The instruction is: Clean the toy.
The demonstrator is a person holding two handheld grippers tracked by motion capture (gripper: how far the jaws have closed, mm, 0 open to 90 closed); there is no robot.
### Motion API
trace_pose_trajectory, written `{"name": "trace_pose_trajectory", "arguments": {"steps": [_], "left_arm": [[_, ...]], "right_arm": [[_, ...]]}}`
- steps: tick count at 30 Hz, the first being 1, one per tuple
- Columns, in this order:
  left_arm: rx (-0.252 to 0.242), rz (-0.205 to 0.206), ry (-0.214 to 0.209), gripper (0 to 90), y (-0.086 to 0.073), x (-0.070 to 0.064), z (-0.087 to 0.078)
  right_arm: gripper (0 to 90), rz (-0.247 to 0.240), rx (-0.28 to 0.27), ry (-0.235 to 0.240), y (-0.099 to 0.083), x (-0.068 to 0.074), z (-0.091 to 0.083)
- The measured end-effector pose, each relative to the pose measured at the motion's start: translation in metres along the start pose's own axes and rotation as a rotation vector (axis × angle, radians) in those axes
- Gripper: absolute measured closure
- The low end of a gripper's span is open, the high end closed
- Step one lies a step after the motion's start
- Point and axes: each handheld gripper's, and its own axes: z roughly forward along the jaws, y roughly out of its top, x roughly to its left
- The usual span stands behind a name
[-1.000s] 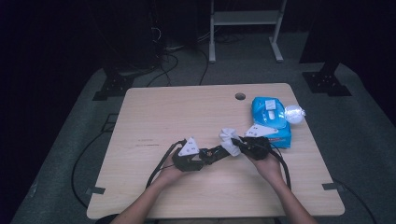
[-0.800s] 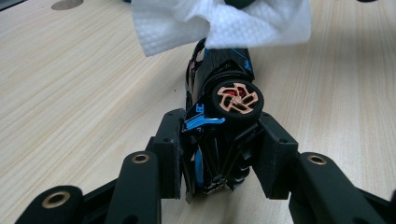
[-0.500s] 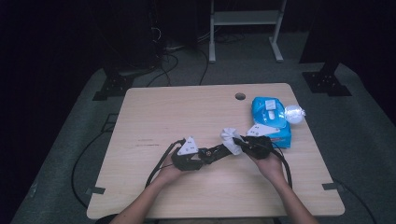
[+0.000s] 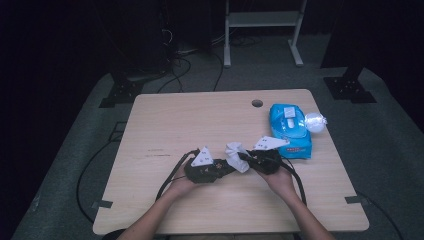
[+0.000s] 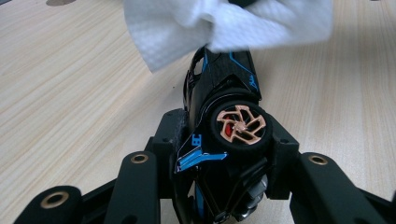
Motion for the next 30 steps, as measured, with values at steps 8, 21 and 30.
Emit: {"name": "trace_pose_trajectory", "arguments": {"steps": [8, 21, 30], "left_arm": [[0.000, 0.004, -0.005, 57.4, 0.001, 0.001, 0.000], [0.017, 0.026, 0.015, 57.4, 0.000, 0.005, -0.005], [0.037, 0.034, 0.009, 55.5, 0.004, 0.006, -0.004]], "right_arm": [[81.4, 0.024, -0.042, 0.016, 0.008, 0.001, -0.007], [81.5, -0.085, 0.031, 0.019, 0.015, 0.024, 0.021], [81.5, 0.014, 0.026, -0.089, -0.004, -0.016, -0.016]]}}
